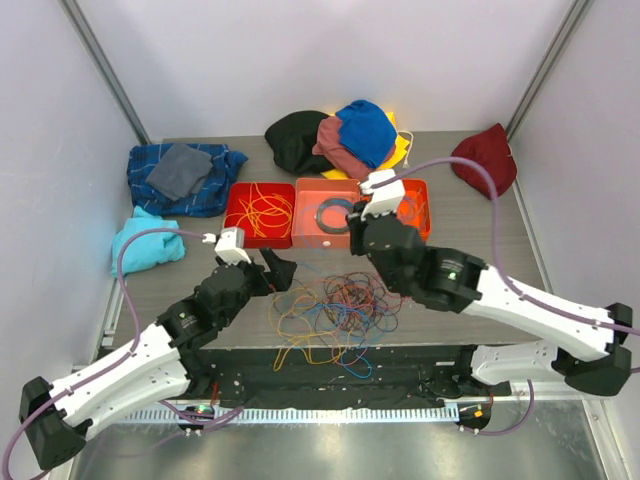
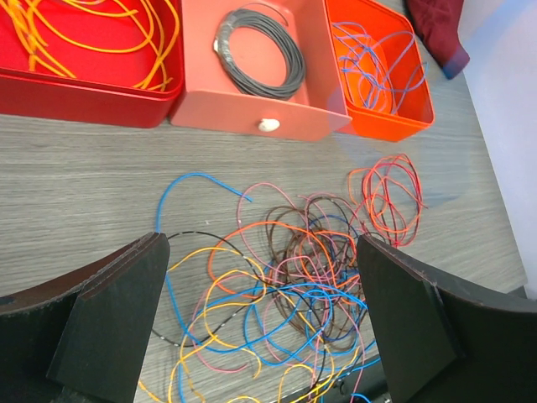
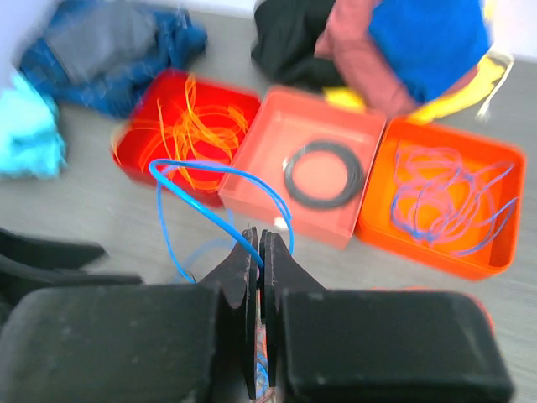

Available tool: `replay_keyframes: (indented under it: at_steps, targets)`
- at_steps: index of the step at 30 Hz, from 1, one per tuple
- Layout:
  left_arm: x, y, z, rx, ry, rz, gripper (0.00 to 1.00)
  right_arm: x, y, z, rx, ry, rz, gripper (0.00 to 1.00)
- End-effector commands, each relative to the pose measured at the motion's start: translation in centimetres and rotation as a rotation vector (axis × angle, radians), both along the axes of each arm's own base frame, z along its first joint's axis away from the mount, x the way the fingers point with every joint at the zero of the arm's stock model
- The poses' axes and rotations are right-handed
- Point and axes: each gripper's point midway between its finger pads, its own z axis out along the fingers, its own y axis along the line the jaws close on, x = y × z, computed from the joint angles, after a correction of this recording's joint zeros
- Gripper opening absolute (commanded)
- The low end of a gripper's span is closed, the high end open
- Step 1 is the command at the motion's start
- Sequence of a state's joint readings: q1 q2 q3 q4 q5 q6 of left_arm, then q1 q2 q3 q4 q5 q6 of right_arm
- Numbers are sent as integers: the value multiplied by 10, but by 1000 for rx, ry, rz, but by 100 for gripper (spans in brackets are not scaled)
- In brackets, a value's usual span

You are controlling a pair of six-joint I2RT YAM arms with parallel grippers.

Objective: Untangle the cables

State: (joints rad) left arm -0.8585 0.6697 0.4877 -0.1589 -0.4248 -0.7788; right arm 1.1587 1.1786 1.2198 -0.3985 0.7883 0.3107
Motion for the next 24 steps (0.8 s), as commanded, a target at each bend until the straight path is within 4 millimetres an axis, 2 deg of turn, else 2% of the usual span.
replay_keyframes:
  at_steps: [1,2,4,5,8,10,11,12,13,15,16,18,19,21,24]
  targets:
    - [5,-17,21,-78,-48,-36,100,-4,-32,57,12,-70,-49,1]
    - [7,-20,24,-91,-58,-47,100,-6,-39,77,43,-94,-51,1]
    - [7,-25,22,-87,-55,-65,100,-6,-46,94,43,-121,-63,1]
    - [8,-29,27,-105,-69,-71,100,-6,-50,106,55,-135,-70,1]
    - [9,-34,28,-123,-63,-84,100,-1,-59,113,18,-160,-124,1]
    - [8,-35,25,-119,-53,-89,100,7,-64,108,0,-154,-163,1]
    - [8,-35,24,-120,-46,-85,100,12,-63,98,-9,-142,-157,1]
    - [7,-34,22,-118,-42,-85,100,29,-79,92,-7,-130,-208,1]
    - [5,-33,21,-117,-41,-88,100,38,-84,88,39,-112,-219,1]
    - [4,-30,23,-124,-48,-85,100,57,-90,66,60,-52,-204,1]
    - [1,-27,25,-134,-58,-85,100,76,-111,58,66,-34,-277,1]
    - [0,-23,28,-141,-75,-78,100,93,-120,38,73,16,-299,1]
    - [0,-19,27,-136,-80,-68,100,108,-134,28,72,35,-347,1]
    - [-1,-15,37,-144,-113,-65,100,121,-134,15,80,72,-345,1]
    - [-4,-6,35,-118,-115,-48,100,143,-139,0,69,95,-377,1]
